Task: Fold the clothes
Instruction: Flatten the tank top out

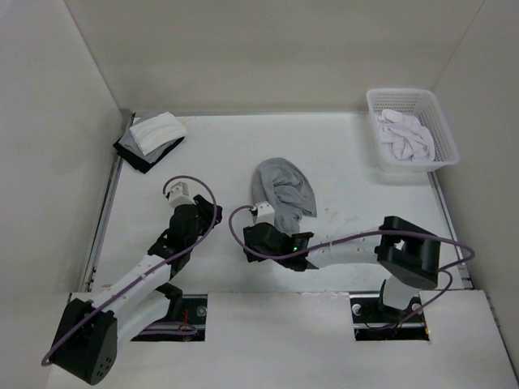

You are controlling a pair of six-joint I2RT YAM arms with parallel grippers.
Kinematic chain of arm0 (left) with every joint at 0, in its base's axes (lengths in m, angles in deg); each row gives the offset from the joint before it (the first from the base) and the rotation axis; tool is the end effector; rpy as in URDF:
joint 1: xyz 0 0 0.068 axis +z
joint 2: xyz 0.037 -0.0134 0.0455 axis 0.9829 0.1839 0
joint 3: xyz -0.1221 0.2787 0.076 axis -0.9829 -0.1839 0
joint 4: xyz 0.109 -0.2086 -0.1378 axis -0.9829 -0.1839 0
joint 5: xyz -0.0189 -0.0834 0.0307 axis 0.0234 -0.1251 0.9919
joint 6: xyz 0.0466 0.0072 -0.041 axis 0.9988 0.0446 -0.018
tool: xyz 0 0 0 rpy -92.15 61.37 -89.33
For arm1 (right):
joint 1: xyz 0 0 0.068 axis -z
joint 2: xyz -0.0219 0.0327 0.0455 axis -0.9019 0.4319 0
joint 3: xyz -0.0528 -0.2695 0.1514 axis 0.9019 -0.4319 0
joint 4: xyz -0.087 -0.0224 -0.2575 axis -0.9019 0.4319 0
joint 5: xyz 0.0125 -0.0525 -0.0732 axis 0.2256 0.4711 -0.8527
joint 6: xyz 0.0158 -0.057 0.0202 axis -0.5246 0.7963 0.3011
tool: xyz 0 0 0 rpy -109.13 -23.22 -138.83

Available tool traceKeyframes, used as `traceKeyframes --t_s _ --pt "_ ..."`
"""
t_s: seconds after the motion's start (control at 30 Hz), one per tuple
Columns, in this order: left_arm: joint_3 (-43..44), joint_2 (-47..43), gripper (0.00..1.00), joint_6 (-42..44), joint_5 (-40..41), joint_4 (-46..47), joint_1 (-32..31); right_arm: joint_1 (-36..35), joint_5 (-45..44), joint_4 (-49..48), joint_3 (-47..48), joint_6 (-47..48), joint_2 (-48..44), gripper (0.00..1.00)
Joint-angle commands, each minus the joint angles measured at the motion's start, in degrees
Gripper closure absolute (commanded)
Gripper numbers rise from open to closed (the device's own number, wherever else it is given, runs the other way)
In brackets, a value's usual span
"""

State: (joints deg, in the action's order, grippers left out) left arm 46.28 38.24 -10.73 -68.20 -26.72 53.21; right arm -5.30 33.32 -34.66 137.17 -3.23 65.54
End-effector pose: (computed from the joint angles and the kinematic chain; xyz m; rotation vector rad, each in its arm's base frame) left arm 0.1704 -0.0713 0.1990 -0.5145 1.9913 -0.5621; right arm 0.1417 0.3331 0.2027 -0.3607 2.2913 0.6031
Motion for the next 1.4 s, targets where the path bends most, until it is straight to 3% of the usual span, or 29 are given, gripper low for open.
traceKeyframes --t_s 0.0,0.2,0.23,0.3,0.33,0.43,0.57,0.73,0.8,0.93,1.17,1.37 --pt "-1.46 -4.44 0.60 -1.67 -3.58 -1.16 3.11 -0.73 -1.63 0.16 4.67 5.04 3.75 0.50" --pt "-1.73 -4.64 0.60 -1.31 -8.33 -1.08 7.43 -1.17 -2.62 8.34 7.57 4.51 8.06 0.47" --pt "-1.64 -4.46 0.60 -1.23 -8.68 -0.81 7.95 -1.17 -2.35 8.87 8.01 4.25 9.03 0.63" --pt "-1.46 -4.54 0.60 -1.22 -9.03 -0.81 8.31 -1.17 -2.69 9.49 8.45 3.64 9.39 0.80" --pt "-1.12 -5.15 0.60 -1.22 -9.12 -0.81 8.40 -1.17 -3.74 9.32 8.28 3.20 7.83 0.93" --pt "-0.67 -6.12 0.60 -1.14 -9.73 -1.16 8.40 0.23 -6.55 6.70 4.87 3.71 -1.36 0.98" --pt "0.46 -5.25 0.58 -1.14 -11.23 -0.81 7.26 4.96 -3.51 0.27 -4.44 6.36 -23.51 0.98" --pt "3.10 0.37 0.54 -1.14 -11.50 3.14 0.77 16.64 11.16 2.10 -11.66 4.43 -51.28 0.96" --pt "4.24 2.65 0.52 -1.14 -11.50 5.07 -2.48 20.87 13.99 4.30 -12.55 3.37 -57.81 0.96" --pt "7.32 10.02 0.48 -1.57 -10.10 10.59 -11.78 27.82 15.58 7.82 -14.04 1.62 -62.85 0.96" --pt "11.18 22.85 0.47 -2.19 -8.08 17.63 -22.70 29.41 15.94 6.51 -15.01 1.26 -60.92 0.96" --pt "15.32 30.51 0.47 -1.84 -8.69 19.14 -25.96 30.12 16.82 5.63 -15.19 1.61 -60.13 0.96"
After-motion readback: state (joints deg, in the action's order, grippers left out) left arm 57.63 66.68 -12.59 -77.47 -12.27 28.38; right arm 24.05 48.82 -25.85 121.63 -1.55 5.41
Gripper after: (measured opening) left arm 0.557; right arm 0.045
